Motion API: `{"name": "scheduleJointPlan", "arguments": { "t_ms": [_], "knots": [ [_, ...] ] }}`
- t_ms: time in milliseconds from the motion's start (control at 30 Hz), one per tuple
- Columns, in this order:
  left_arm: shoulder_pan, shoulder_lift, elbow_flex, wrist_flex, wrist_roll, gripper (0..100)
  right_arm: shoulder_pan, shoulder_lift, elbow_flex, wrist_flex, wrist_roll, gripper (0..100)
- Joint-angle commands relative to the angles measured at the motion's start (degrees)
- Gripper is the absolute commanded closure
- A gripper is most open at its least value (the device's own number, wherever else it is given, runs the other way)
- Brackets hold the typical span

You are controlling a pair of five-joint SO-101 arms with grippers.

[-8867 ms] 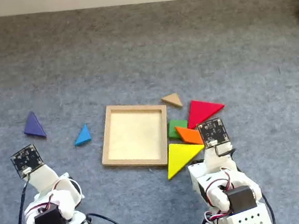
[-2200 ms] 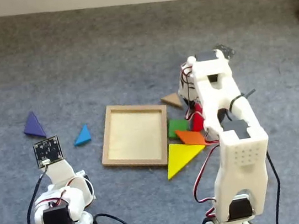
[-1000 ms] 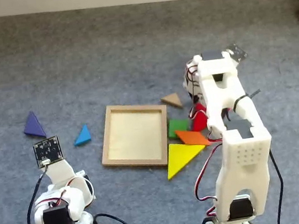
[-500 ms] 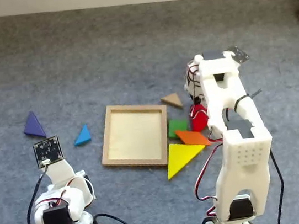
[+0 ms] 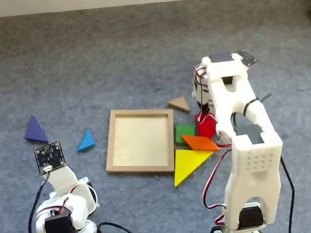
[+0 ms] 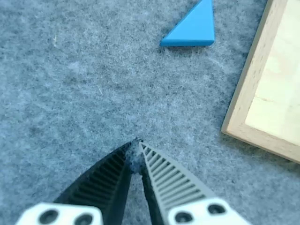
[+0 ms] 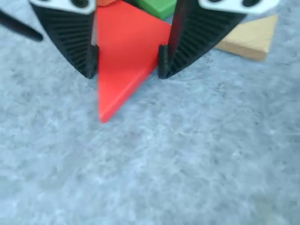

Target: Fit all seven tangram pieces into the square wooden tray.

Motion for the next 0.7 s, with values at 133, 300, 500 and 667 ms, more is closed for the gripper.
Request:
{"name": "scheduleJointPlan", "arguments": {
  "t_ms": [133, 300, 500, 667],
  "knots": [
    [0.57, -2.42, 1.10, 0.18, 0.44, 99, -4.70, -3.21, -3.74, 0.04, 4.04, 68.3],
    [0.57, -2.42, 1.10, 0.18, 0.44, 99, -8.57, -3.21, -3.47, 0.40, 7.74, 63.3],
    [0.66, -2.42, 1.10, 0.18, 0.44, 99, -8.75, -3.12, -3.30, 0.40, 8.26, 63.3],
    [0.66, -2.42, 1.10, 0.18, 0.44, 99, -8.75, -3.30, -0.84, 0.48, 8.35, 63.4]
  ]
}}
